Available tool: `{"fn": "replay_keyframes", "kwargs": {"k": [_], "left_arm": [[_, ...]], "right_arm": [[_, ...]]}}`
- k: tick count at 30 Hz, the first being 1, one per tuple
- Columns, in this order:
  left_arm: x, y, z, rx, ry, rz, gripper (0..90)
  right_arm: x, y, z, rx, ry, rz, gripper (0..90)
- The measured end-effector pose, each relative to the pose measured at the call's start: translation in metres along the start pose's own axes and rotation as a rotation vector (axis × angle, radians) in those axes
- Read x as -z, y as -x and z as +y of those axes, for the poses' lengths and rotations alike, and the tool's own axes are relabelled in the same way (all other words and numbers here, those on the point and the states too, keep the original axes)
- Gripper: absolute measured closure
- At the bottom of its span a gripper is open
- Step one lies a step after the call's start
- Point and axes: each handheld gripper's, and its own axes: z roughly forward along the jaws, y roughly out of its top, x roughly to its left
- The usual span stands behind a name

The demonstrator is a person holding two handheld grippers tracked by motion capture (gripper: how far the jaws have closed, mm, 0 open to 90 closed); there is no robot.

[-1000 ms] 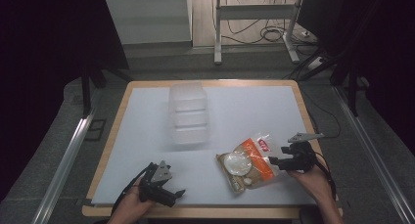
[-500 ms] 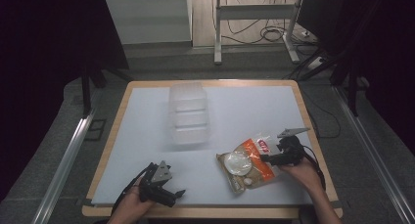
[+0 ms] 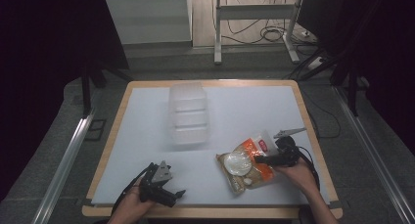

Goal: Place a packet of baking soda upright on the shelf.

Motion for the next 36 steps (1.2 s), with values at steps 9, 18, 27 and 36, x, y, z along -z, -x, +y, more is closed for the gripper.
{"fn": "replay_keyframes", "kwargs": {"k": [9, 18, 27, 36], "left_arm": [[0.001, 0.000, 0.000, -0.007, -0.004, 0.000, 4.2], [0.000, 0.000, 0.000, -0.001, 0.001, 0.002, 4.2], [0.001, 0.000, 0.000, -0.008, -0.003, 0.005, 4.2], [0.001, 0.000, 0.000, -0.003, -0.004, 0.006, 4.2]], "right_arm": [[0.005, -0.002, 0.001, -0.005, -0.016, -0.009, 88.4], [0.011, -0.014, 0.006, 0.080, -0.007, -0.044, 88.5], [0.026, -0.033, 0.019, 0.099, 0.063, -0.005, 88.5], [0.033, -0.061, 0.035, 0.169, 0.076, 0.015, 88.6]]}}
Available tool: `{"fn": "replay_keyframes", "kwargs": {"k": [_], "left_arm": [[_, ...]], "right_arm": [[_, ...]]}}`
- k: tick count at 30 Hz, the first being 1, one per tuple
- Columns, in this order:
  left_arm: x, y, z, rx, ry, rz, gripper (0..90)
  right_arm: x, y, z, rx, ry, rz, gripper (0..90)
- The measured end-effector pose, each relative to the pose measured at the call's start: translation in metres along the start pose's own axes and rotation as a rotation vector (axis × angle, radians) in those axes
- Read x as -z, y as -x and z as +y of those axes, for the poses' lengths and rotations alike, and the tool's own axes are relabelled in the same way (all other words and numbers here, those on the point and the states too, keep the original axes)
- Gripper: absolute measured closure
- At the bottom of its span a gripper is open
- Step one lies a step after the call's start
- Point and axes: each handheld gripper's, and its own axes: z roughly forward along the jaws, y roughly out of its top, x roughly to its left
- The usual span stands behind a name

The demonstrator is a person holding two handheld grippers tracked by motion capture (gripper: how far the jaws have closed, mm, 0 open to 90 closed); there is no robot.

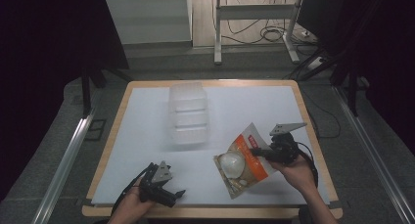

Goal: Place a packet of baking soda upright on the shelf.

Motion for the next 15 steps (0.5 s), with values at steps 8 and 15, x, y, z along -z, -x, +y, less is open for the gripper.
{"fn": "replay_keyframes", "kwargs": {"k": [8, 15], "left_arm": [[0.000, 0.000, 0.000, -0.002, 0.002, 0.004, 4.2], [0.002, -0.002, -0.001, 0.006, 0.008, 0.012, 4.2]], "right_arm": [[-0.001, -0.020, 0.015, 0.046, -0.005, 0.010, 88.7], [0.003, -0.028, 0.028, 0.078, -0.002, 0.015, 88.8]]}}
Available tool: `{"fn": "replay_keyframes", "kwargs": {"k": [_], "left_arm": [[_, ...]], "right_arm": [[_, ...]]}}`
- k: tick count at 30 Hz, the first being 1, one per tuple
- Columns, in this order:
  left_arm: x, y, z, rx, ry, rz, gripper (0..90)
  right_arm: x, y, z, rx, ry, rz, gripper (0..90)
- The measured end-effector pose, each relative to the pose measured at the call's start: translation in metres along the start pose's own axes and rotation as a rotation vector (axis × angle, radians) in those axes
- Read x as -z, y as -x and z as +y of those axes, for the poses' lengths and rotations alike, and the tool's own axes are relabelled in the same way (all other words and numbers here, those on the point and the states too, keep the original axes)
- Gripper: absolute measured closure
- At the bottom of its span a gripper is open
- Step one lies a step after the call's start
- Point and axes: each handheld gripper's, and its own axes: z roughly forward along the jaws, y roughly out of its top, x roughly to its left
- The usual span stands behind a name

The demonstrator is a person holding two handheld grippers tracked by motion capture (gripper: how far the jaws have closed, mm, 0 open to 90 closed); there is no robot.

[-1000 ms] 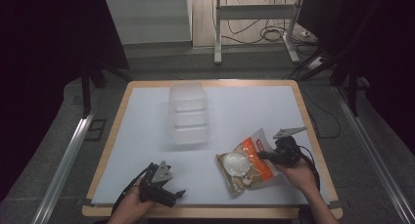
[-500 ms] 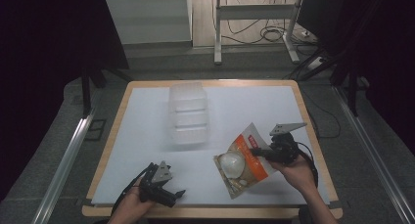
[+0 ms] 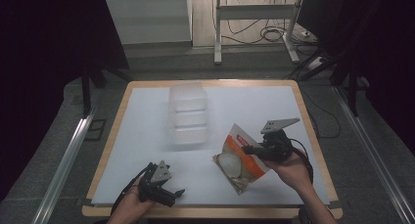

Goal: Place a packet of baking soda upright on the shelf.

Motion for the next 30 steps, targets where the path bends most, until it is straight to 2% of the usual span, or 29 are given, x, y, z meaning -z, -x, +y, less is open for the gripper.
{"fn": "replay_keyframes", "kwargs": {"k": [9, 14, 20, 30], "left_arm": [[0.001, 0.000, 0.000, 0.000, 0.007, 0.003, 4.2], [0.002, -0.002, 0.000, 0.003, 0.012, 0.007, 4.2], [0.003, -0.003, 0.000, 0.003, 0.017, 0.010, 4.2], [0.004, -0.003, 0.000, 0.006, 0.024, 0.007, 4.2]], "right_arm": [[0.003, -0.002, 0.016, 0.036, -0.005, -0.032, 88.8], [0.002, -0.001, 0.028, 0.066, -0.010, -0.065, 88.8], [0.000, 0.010, 0.042, 0.072, 0.001, -0.091, 88.8], [-0.004, 0.023, 0.064, 0.072, 0.027, -0.098, 88.8]]}}
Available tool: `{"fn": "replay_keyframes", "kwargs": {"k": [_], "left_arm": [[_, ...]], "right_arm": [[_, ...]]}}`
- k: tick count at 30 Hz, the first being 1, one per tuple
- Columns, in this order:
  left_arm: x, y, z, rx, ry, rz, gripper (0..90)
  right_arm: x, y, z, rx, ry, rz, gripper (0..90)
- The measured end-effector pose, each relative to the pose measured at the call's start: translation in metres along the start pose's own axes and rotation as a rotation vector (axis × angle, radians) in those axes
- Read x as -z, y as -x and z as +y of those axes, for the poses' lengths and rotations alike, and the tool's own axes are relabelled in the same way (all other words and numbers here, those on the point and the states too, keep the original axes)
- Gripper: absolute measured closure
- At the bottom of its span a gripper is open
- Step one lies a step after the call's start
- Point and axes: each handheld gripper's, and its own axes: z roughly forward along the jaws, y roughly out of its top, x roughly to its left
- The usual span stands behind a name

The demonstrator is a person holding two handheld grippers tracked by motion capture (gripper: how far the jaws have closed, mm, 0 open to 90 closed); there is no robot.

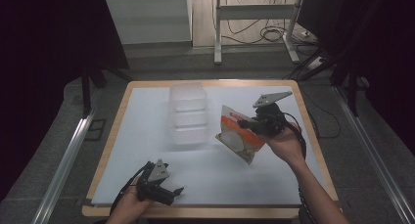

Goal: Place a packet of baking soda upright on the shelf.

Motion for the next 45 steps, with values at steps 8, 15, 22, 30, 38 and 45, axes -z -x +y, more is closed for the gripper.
{"fn": "replay_keyframes", "kwargs": {"k": [8, 15, 22, 30, 38, 45], "left_arm": [[0.000, 0.000, 0.000, 0.001, 0.002, 0.002, 4.2], [0.000, 0.000, 0.000, 0.003, -0.001, -0.004, 4.3], [0.000, 0.000, 0.000, 0.003, 0.001, -0.007, 4.3], [0.000, 0.000, 0.000, -0.001, -0.002, -0.007, 4.3], [-0.001, 0.000, 0.000, -0.004, -0.005, -0.007, 4.3], [0.000, 0.000, 0.000, 0.000, -0.003, -0.010, 4.3]], "right_arm": [[-0.008, 0.008, 0.022, 0.007, 0.005, -0.009, 88.8], [-0.015, 0.016, 0.036, 0.003, 0.012, -0.027, 88.8], [-0.024, 0.025, 0.052, 0.002, 0.020, -0.033, 88.8], [-0.036, 0.031, 0.071, 0.019, 0.005, -0.049, 88.8], [-0.041, 0.042, 0.089, 0.021, 0.010, -0.072, 88.8], [-0.057, 0.050, 0.101, 0.017, 0.004, -0.073, 88.8]]}}
